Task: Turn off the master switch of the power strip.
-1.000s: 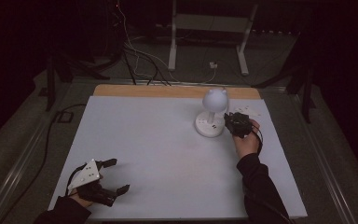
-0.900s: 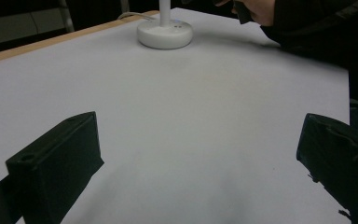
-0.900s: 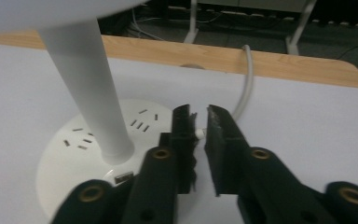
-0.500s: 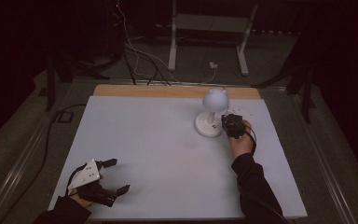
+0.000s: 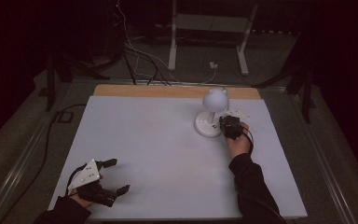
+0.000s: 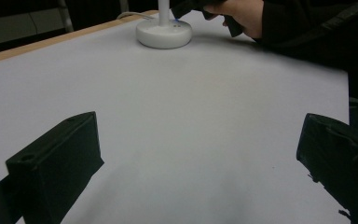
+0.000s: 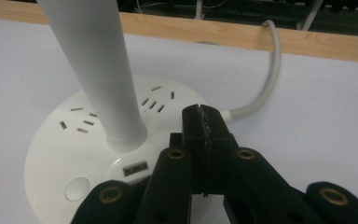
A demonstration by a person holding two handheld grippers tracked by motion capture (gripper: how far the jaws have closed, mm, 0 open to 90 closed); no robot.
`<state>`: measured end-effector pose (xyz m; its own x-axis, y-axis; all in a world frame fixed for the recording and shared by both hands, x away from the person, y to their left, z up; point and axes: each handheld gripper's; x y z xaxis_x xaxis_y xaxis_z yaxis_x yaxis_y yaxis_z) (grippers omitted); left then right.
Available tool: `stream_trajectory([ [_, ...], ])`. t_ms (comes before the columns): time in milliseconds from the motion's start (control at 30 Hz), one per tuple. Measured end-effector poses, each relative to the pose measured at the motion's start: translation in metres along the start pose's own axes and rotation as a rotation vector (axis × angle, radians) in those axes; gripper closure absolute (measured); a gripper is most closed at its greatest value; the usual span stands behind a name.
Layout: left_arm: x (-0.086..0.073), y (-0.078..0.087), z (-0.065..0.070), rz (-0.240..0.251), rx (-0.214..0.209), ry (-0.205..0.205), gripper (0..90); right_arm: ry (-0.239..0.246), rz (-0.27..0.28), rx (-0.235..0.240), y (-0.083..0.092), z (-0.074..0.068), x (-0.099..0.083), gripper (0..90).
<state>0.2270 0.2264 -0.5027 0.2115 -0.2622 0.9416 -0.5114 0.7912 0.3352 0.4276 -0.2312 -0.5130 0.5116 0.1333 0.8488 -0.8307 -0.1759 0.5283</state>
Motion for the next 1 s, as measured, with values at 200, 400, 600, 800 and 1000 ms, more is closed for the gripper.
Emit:
stream_trajectory([
  [200,-0.0001,-0.0001,0.0002,-0.003,-0.001,-0.001,0.3,0.012,0.004,-0.001,-0.0019,-0.0017,-0.0010,89.8],
  [400,-0.0001,-0.0004,0.0004,-0.004,-0.003,-0.002,0.3,0.022,0.004,-0.008,-0.0031,-0.0029,-0.0023,89.9],
  [600,-0.0002,-0.0005,0.0005,-0.006,-0.004,-0.003,0.3,0.021,0.005,-0.011,-0.0040,-0.0027,-0.0034,89.9],
  [800,-0.0003,-0.0007,0.0006,-0.009,-0.004,-0.004,0.3,0.015,0.009,-0.013,-0.0041,-0.0010,-0.0040,90.0],
  [1000,-0.0003,-0.0007,0.0007,-0.011,-0.005,-0.006,0.3,0.017,0.011,-0.013,-0.0039,-0.0013,-0.0046,90.0],
])
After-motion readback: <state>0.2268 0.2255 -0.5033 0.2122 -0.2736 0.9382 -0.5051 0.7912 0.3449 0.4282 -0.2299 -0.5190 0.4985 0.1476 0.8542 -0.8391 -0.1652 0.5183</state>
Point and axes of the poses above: each handheld gripper's, and its own axes: y roughly backward along the jaws, x roughly out of its top, z roughly to its right, and after that the axes turned 1 degree about z, right-handed
